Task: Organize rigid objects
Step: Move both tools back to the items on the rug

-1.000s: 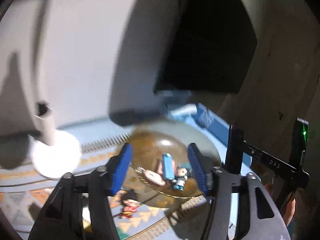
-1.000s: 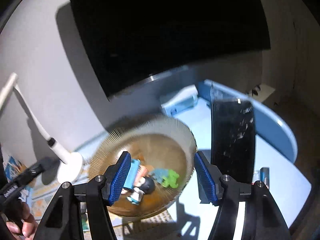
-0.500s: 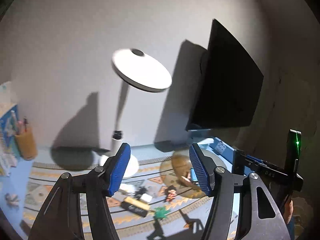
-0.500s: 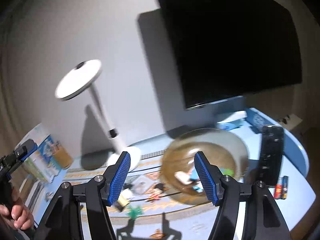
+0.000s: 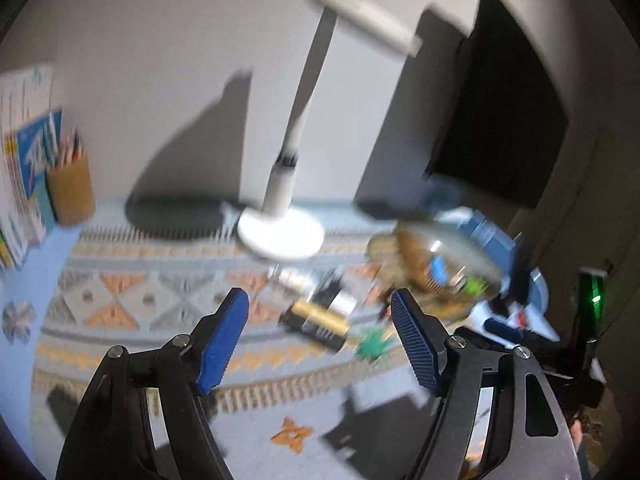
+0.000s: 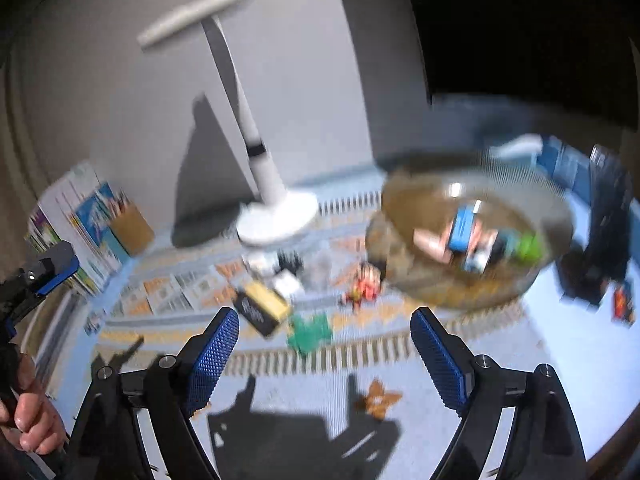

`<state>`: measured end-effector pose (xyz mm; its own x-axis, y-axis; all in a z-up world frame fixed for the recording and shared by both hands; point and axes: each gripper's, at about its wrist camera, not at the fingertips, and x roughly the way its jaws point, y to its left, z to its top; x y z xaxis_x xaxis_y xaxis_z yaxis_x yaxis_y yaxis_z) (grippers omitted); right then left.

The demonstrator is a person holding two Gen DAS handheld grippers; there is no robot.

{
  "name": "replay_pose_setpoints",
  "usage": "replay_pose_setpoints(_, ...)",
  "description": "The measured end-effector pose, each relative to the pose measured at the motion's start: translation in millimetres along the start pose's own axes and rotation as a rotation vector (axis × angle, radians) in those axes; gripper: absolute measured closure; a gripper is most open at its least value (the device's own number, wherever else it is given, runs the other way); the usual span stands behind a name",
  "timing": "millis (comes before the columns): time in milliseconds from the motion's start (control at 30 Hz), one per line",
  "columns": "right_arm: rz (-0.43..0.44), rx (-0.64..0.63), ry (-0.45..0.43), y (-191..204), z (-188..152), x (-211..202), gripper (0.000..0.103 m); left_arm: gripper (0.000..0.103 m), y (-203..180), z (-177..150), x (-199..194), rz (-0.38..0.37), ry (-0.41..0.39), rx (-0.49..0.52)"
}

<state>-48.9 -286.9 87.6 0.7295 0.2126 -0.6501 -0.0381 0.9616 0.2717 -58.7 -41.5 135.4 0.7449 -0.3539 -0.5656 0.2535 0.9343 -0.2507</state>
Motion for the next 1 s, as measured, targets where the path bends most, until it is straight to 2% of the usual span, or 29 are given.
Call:
replay_pose_setpoints(100,-0.052,-0.043,0.049,-0.9,-13.6,32.6,0.016,0.031,10.3,-19.4,38.2,0.031,0.097,-0.018)
replay_pose_setpoints(200,-0.07,-0.077,0.077,-1.0,-22.6,50.6,0.016,0.031,19.1,-35.4,72.2,0.035,0.187,-0.067)
replay_pose_setpoints(333,-0.077,-0.087,0.108,-0.5,-32.8,69.0,0.016,0.031,13.7,-43.9,104.4,0.039,0.245,-0.093)
replay_pose_setpoints(400,-0.114,-0.091,0.148,0.1,-34.5,78.8,0.016,0.031,10.0,-44.4,117.1,0.052,0.254,-0.11)
replay_pose_setpoints(433,-0.121,-0.093,0.139,0.3,-33.8,79.0,0.016,0.031,7.7,-44.5,122.9,0.061,0.258,-0.117)
replay_pose_setpoints(633,-0.101,-0.118,0.123,2.6,-34.7,77.9,0.016,0.031,-2.1,-46.1,149.0,0.124,0.27,-0.185)
replay_pose_setpoints(900,-0.077,-0.086,0.14,-4.7,-32.8,79.6,0.016,0.031,-22.0,-38.9,171.8,0.253,0.256,-0.109)
replay_pose_setpoints(1000,-0.063,-0.059,0.15,-9.9,-32.5,79.9,0.016,0.031,-21.9,-39.5,169.5,0.258,0.269,-0.078)
